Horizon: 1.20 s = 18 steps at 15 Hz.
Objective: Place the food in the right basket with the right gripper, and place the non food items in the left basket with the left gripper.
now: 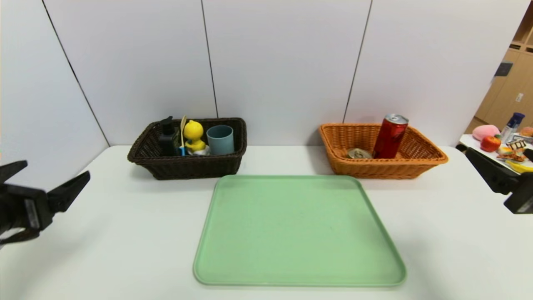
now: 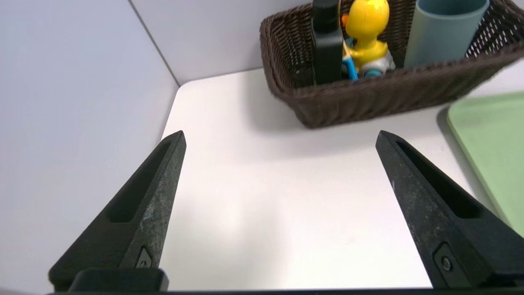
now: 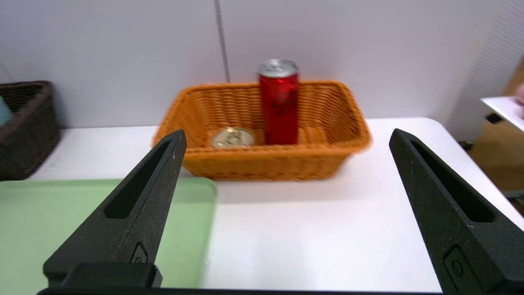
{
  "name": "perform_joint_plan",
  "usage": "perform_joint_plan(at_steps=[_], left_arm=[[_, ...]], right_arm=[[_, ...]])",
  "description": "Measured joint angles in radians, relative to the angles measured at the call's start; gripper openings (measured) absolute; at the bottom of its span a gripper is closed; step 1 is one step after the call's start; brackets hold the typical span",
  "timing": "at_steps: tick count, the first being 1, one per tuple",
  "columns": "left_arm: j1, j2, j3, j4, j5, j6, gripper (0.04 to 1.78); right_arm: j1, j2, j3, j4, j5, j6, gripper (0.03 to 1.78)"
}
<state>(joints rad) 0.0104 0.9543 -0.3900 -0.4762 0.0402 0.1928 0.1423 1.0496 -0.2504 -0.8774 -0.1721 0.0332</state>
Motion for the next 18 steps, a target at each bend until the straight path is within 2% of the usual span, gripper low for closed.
perform_joint_plan(at_steps=[2, 5, 8, 10, 13, 16, 18], left_arm=[[0.023, -0.142, 0.121, -0.005, -0.036, -0.018, 1.66], [0.036, -0.307, 0.236, 0.012, -0.056, -0.060, 1.67], [0.037, -0.460, 0.273, 0.139, -0.066, -0.070, 1.67], [0.037, -0.570, 0.267, 0.262, -0.083, -0.073, 1.68], [0.031, -0.688, 0.235, 0.437, -0.090, -0.075, 1.69], [0.026, -0.734, 0.228, 0.439, -0.086, -0.072, 1.69], [0.018, -0.763, 0.235, 0.447, -0.093, -0.064, 1.69]], right_arm=[[-0.049, -0.095, 0.087, 0.002, 0.005, 0.002, 1.71], [-0.079, -0.226, 0.199, 0.012, 0.008, 0.000, 1.71], [-0.118, -0.359, 0.234, 0.115, 0.032, -0.005, 1.71], [-0.132, -0.464, 0.205, 0.236, 0.061, -0.006, 1.71], [-0.137, -0.661, 0.111, 0.527, 0.127, -0.007, 1.71], [-0.138, -0.870, 0.043, 0.835, 0.220, -0.015, 1.71], [-0.139, -0.968, 0.044, 0.961, 0.257, -0.055, 1.71]])
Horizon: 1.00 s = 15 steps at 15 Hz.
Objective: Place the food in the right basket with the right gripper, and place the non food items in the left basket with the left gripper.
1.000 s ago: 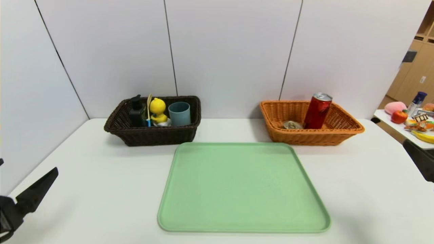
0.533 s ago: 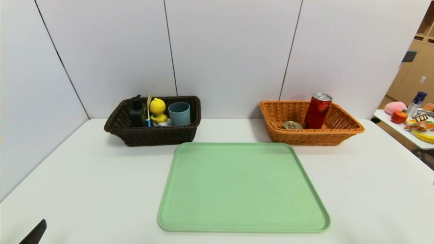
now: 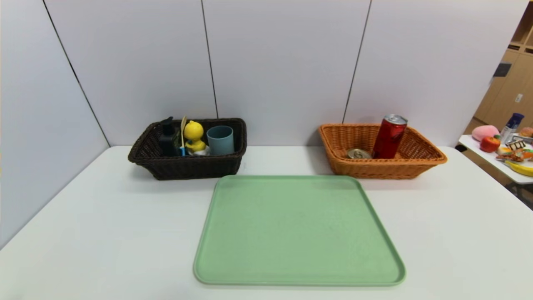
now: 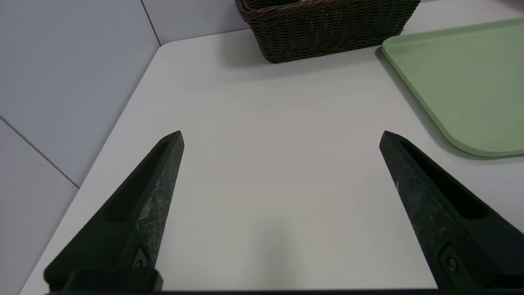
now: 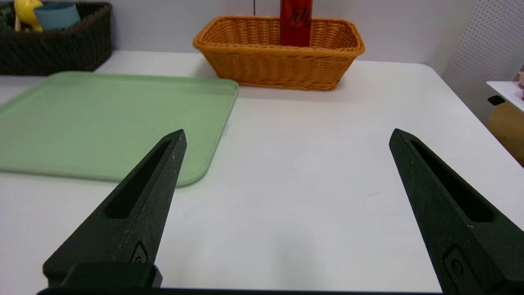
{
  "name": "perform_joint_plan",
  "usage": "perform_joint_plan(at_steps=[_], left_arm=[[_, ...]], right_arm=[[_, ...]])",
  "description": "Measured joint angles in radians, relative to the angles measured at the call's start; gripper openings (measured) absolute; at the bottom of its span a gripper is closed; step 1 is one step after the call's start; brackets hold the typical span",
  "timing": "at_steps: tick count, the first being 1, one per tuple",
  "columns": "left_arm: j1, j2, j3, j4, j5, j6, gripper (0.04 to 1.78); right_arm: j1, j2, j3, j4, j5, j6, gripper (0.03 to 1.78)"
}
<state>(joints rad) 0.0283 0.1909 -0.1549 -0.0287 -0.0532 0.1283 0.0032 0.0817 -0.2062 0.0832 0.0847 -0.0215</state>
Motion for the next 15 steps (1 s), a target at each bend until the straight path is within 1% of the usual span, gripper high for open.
perform_joint_plan(at_steps=[1, 3, 5, 7, 10, 13, 15], left_arm=[[-0.006, -0.026, 0.008, 0.009, -0.006, 0.003, 1.69], [-0.014, -0.090, 0.019, 0.056, -0.014, 0.005, 1.69], [-0.021, -0.146, 0.027, 0.087, -0.013, 0.006, 1.69], [-0.024, -0.174, 0.054, 0.078, -0.013, 0.034, 1.69], [-0.024, -0.189, 0.134, 0.026, -0.012, 0.102, 1.69], [-0.024, -0.192, 0.152, 0.035, -0.010, 0.096, 1.69], [-0.024, -0.193, 0.154, 0.035, -0.008, 0.066, 1.69]], right_arm=[[0.000, -0.028, 0.018, 0.023, 0.005, -0.027, 1.71], [0.000, -0.060, 0.064, 0.007, 0.002, -0.074, 1.71], [-0.001, -0.075, 0.126, -0.043, -0.005, -0.114, 1.71], [-0.001, -0.082, 0.181, -0.090, -0.027, -0.150, 1.71], [0.000, -0.084, 0.203, -0.077, -0.038, -0.137, 1.71], [0.000, -0.084, 0.205, -0.078, -0.036, -0.141, 1.71], [0.000, -0.084, 0.206, -0.077, -0.036, -0.139, 1.71]])
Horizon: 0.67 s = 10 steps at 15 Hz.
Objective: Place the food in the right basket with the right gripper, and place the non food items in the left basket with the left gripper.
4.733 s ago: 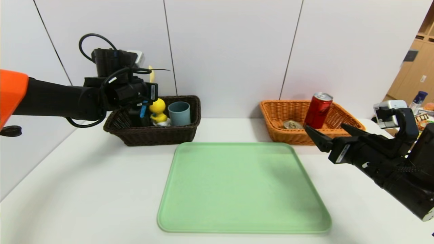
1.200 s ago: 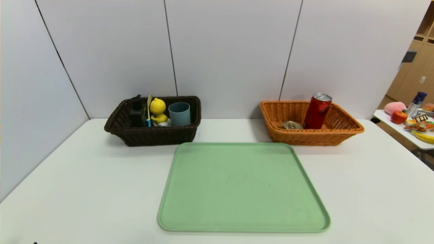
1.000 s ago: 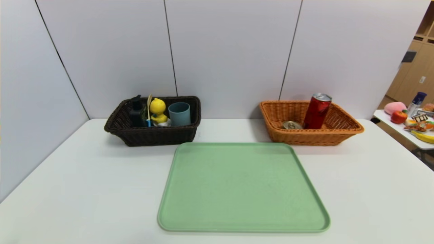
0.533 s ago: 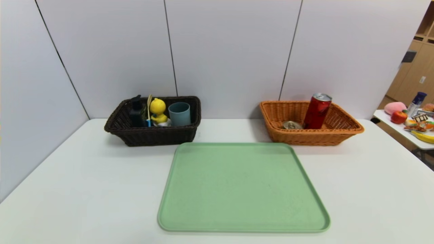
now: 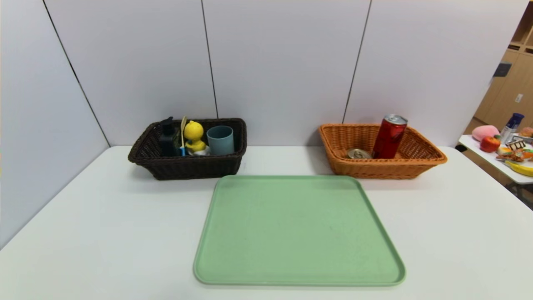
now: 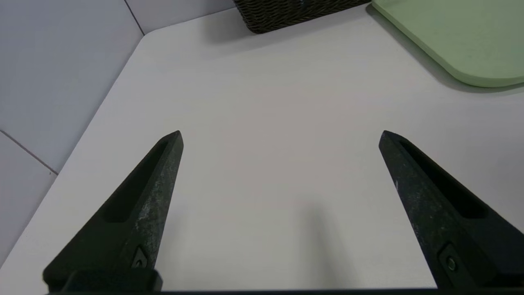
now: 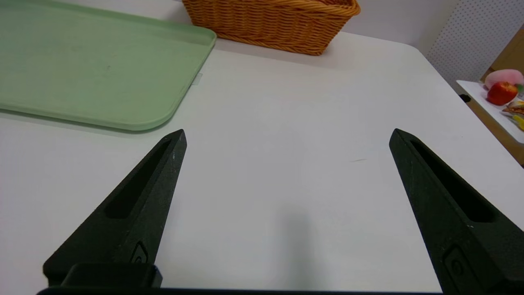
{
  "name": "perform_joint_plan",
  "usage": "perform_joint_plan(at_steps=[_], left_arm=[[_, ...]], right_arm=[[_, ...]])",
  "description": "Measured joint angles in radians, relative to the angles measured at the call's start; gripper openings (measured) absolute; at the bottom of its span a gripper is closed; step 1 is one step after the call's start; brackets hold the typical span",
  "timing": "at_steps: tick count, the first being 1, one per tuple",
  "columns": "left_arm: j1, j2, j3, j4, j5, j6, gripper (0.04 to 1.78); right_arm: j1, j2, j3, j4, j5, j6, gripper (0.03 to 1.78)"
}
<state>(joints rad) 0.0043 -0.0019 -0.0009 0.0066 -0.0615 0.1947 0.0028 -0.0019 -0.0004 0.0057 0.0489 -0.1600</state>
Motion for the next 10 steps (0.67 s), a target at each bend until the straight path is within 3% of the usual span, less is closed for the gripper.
perform_joint_plan(at_steps=[5, 7, 10], left_arm=[[0.000, 0.000, 0.001, 0.001, 0.009, -0.036, 1.69], [-0.001, 0.000, 0.001, 0.001, 0.010, -0.034, 1.69], [0.000, 0.000, 0.001, 0.001, 0.011, -0.033, 1.69]], right_arm=[[0.000, 0.000, 0.000, 0.002, -0.020, 0.072, 1.71], [0.000, 0.000, 0.000, 0.004, -0.020, 0.051, 1.71], [0.000, 0.000, 0.000, -0.001, 0.001, -0.034, 1.71]])
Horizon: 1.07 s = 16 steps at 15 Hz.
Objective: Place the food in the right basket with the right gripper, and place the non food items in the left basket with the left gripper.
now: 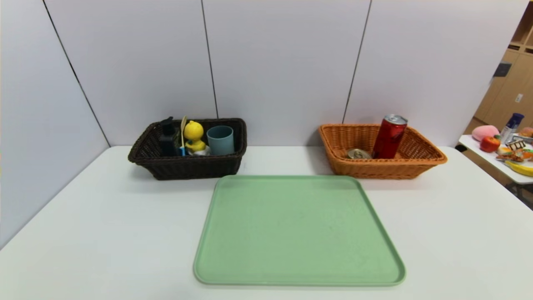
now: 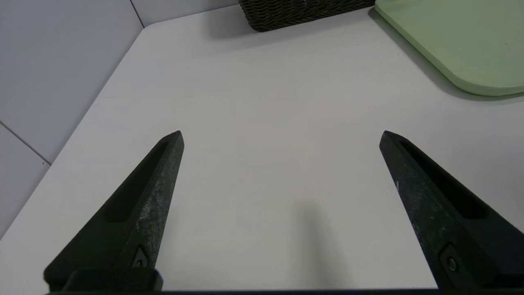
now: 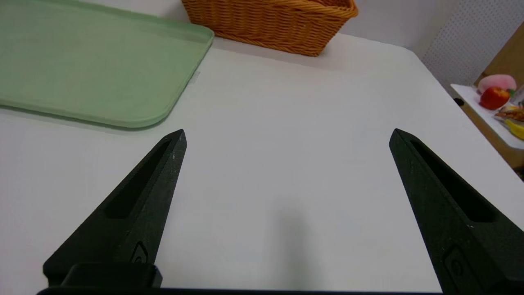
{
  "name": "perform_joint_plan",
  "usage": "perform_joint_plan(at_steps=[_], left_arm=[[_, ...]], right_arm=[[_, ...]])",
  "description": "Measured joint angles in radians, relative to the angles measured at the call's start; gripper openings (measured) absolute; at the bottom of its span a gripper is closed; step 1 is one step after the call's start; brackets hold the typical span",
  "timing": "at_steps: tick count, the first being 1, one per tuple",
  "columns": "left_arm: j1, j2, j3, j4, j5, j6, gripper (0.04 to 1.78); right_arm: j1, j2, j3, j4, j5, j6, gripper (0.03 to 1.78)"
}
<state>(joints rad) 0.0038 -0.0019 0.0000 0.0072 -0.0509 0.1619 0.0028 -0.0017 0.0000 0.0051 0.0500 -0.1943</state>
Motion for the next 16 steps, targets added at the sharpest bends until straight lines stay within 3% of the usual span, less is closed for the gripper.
perform_joint_plan(at_steps=[2, 6, 16], left_arm=[[0.000, 0.000, 0.000, 0.000, 0.000, -0.007, 1.69], [0.000, 0.000, 0.000, 0.000, 0.017, -0.098, 1.69], [0.000, 0.000, 0.000, -0.006, 0.048, -0.157, 1.69]], right_arm=[[0.000, 0.000, 0.000, 0.003, -0.006, 0.014, 1.71], [0.000, 0.000, 0.000, -0.001, -0.051, 0.185, 1.71], [0.000, 0.000, 0.000, -0.001, -0.053, 0.198, 1.71]])
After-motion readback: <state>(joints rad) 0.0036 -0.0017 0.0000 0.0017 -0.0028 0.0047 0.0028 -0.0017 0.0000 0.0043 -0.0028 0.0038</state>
